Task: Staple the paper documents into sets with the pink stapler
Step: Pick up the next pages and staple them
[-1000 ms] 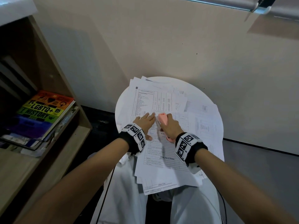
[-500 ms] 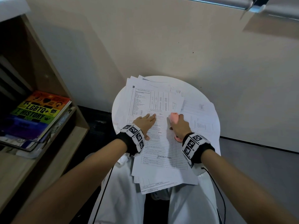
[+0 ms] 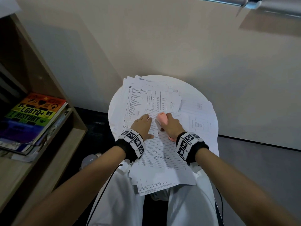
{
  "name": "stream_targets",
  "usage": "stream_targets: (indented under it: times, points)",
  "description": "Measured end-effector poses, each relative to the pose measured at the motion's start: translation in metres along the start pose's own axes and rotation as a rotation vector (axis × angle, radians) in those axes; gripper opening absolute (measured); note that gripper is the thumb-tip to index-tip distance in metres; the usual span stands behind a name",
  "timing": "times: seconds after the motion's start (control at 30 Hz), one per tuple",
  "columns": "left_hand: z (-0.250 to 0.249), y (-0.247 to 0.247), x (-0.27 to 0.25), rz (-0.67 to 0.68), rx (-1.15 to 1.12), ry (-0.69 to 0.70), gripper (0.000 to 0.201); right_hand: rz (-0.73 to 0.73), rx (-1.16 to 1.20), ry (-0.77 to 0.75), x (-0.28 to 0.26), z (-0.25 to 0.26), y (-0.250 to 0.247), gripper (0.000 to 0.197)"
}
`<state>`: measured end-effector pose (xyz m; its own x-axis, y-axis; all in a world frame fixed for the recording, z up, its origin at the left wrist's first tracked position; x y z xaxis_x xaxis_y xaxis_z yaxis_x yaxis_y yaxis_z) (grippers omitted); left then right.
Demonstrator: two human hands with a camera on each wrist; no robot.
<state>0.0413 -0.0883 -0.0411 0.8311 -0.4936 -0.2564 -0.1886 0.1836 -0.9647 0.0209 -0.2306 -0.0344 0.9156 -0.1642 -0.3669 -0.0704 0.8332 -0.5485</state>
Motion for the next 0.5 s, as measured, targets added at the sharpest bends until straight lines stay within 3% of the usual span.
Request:
stream_targets:
  times: [0.2, 0.5]
  points:
    - [0.001, 0.012, -0.012, -0.059, -0.081, -0.059, 0.084, -0.019, -0.077, -0.016, 0.007, 0.017, 0.018, 0.049]
    - [0.004, 0.012, -0.011, -0.039, -0.025, -0.04, 0.087, -0.066, -0.016, -0.019, 0.004, 0.013, 0.025, 0.053]
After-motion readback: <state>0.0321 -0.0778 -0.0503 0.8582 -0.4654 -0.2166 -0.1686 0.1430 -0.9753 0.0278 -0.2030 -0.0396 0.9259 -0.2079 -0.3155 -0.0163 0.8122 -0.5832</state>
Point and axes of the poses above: each hand's wrist, its own x-axis towards the middle knuckle, its own y-axis out of the palm, z = x × y, the point moved 1 cm from there along x, towards the middle knuckle, and after that the axes turned 15 degrees about x, right-handed, at the moved point
